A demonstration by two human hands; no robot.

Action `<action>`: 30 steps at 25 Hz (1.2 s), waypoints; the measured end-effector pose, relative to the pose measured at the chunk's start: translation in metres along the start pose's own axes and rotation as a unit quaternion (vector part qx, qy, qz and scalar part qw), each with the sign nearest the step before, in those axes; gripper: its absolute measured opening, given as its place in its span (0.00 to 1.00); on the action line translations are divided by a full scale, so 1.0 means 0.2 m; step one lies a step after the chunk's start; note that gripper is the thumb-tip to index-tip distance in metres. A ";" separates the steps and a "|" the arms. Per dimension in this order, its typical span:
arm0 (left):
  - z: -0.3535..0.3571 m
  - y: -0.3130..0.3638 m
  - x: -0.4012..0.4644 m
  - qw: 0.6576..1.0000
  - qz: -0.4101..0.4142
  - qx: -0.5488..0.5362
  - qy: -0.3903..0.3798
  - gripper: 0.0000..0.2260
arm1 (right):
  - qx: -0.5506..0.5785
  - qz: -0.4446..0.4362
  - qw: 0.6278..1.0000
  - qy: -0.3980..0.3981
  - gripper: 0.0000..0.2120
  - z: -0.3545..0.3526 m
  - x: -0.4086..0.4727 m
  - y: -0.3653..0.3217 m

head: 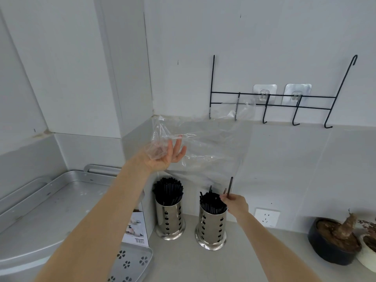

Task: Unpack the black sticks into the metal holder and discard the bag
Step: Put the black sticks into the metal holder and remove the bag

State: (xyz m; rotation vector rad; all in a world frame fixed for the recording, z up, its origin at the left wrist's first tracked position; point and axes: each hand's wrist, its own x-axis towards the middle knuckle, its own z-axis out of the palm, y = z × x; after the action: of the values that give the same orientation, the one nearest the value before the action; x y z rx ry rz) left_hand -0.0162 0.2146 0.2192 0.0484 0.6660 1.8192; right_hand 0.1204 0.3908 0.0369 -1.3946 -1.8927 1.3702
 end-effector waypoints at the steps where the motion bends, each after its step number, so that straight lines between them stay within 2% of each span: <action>1: 0.00 0.01 0.01 1.000 0.000 0.002 0.000 0.20 | -0.003 -0.005 1.000 0.009 0.13 0.00 0.00 0.01; 10: 0.01 0.12 0.04 0.995 -0.044 -0.061 -0.073 0.28 | -0.036 -0.023 0.999 0.007 0.13 0.02 -0.03 0.00; 17: 0.02 0.12 0.01 0.996 -0.039 -0.052 -0.068 0.24 | -0.003 -0.024 0.999 -0.036 0.28 -0.03 -0.05 -0.03; 20: 0.04 0.09 -0.03 0.996 -0.030 -0.047 -0.073 0.24 | 0.050 -0.008 0.998 -0.023 0.25 -0.09 -0.09 -0.06; 22: 0.03 0.08 -0.03 0.997 -0.036 -0.038 -0.060 0.25 | 0.156 0.009 0.987 -0.030 0.20 -0.15 -0.15 -0.10; 24: -0.03 0.04 -0.03 0.990 -0.103 0.015 -0.096 0.28 | 0.302 0.036 0.951 -0.058 0.12 -0.22 -0.24 -0.16; 25: -0.04 0.01 -0.07 0.983 -0.151 0.062 -0.083 0.26 | 0.372 0.056 0.923 -0.083 0.11 -0.27 -0.29 -0.18; 26: -0.05 -0.03 -0.09 0.975 -0.157 0.128 -0.093 0.20 | 0.421 0.077 0.896 -0.116 0.15 -0.32 -0.33 -0.20; 27: -0.04 -0.08 -0.12 0.964 -0.086 0.231 -0.098 0.16 | 0.453 0.082 0.873 -0.161 0.20 -0.38 -0.36 -0.20; 28: -0.04 -0.11 -0.14 0.940 -0.026 0.336 -0.056 0.12 | 0.474 0.070 0.851 -0.215 0.25 -0.42 -0.38 -0.21; 29: -0.07 -0.15 -0.14 0.919 0.027 0.393 -0.022 0.11 | 0.486 0.054 0.831 -0.266 0.30 -0.46 -0.40 -0.20; 30: -0.09 -0.18 -0.17 0.904 0.055 0.423 -0.018 0.10 | 0.477 0.045 0.828 -0.290 0.34 -0.49 -0.43 -0.20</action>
State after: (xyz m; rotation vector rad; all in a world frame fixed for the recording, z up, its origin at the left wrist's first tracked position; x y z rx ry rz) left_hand 0.0207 0.1837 0.1965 0.7071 1.4047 1.4985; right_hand 0.2134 0.3585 0.1317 -0.5709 -1.0279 2.4902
